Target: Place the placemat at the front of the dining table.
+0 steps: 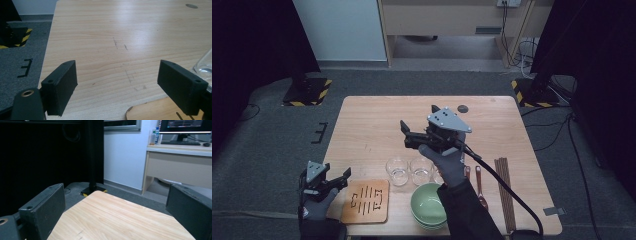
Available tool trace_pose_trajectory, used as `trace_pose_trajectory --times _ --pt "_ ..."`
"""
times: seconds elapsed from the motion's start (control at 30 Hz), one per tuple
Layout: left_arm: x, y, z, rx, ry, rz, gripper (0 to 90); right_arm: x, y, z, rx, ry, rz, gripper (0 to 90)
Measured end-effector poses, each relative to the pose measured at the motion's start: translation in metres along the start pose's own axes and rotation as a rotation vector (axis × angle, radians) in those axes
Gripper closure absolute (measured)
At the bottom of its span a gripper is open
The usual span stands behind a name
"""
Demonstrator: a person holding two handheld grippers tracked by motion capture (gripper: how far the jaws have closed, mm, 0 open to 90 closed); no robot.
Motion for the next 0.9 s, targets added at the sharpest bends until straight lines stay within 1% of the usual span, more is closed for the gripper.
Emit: trace_pose_trajectory --times 0.03,0.07,0.1,0.13,0.17,0.2,0.23,0.33,0.37,0.5,0.53,0.67,0.7,0.77,0.87,0.9 --pt "0.000 0.000 0.000 -0.001 0.000 -0.002 15.4 0.003 0.000 -0.008 0.004 0.014 0.003 2.7" --pt "0.000 -0.001 -0.001 -0.002 0.001 -0.001 15.4 0.003 0.000 -0.008 0.004 0.014 0.003 2.7" --pt "0.000 -0.001 -0.001 -0.002 0.001 -0.002 15.4 0.004 0.000 -0.012 0.002 0.021 0.000 2.6" --pt "0.000 -0.001 -0.001 -0.003 0.001 -0.003 15.4 0.007 -0.002 -0.020 0.003 0.028 -0.004 2.5" --pt "0.000 -0.002 -0.001 -0.004 0.000 -0.004 15.4 0.007 -0.002 -0.020 0.003 0.028 -0.004 2.5" --pt "0.000 -0.002 -0.001 -0.005 0.000 -0.003 15.4 0.008 -0.003 -0.023 0.000 0.033 -0.006 2.4" --pt "0.000 -0.003 -0.002 -0.004 0.000 -0.005 15.3 0.010 -0.005 -0.031 0.004 0.042 -0.013 2.2" --pt "0.000 -0.003 -0.002 -0.002 -0.001 -0.005 15.2 0.013 -0.008 -0.038 0.001 0.048 -0.018 2.1" --pt "-0.001 -0.003 -0.002 -0.002 -0.002 -0.004 15.1 0.016 -0.012 -0.046 0.003 0.058 -0.029 2.0" --pt "-0.002 -0.004 -0.004 -0.009 0.001 -0.002 15.0 0.020 -0.019 -0.062 0.008 0.082 -0.043 1.9" --pt "-0.002 -0.004 -0.004 -0.009 0.001 -0.002 14.9 0.020 -0.019 -0.062 0.008 0.082 -0.043 1.9" --pt "-0.002 -0.003 -0.005 -0.011 0.001 0.001 14.9 0.022 -0.025 -0.076 0.014 0.101 -0.047 1.9" --pt "-0.003 -0.003 -0.005 -0.012 0.001 0.001 14.8 0.023 -0.030 -0.081 0.019 0.106 -0.054 1.9" --pt "-0.002 -0.004 -0.005 -0.011 0.001 0.001 14.8 0.024 -0.036 -0.084 0.028 0.109 -0.062 1.8" --pt "-0.002 -0.004 -0.006 -0.013 0.002 0.000 14.8 0.025 -0.043 -0.088 0.028 0.111 -0.075 1.7" --pt "-0.002 -0.004 -0.006 -0.014 0.002 -0.001 14.7 0.027 -0.053 -0.093 0.031 0.116 -0.091 1.7"
Point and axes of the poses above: each handheld gripper's, and its own axes: x roughly forward along the jaws, y roughly out of its top, z roughly to its right, the point moved 10 cm from there along x, roughly forward along the jaws, and after that the axes turned 8 degrees about x, right-handed, at the moved point
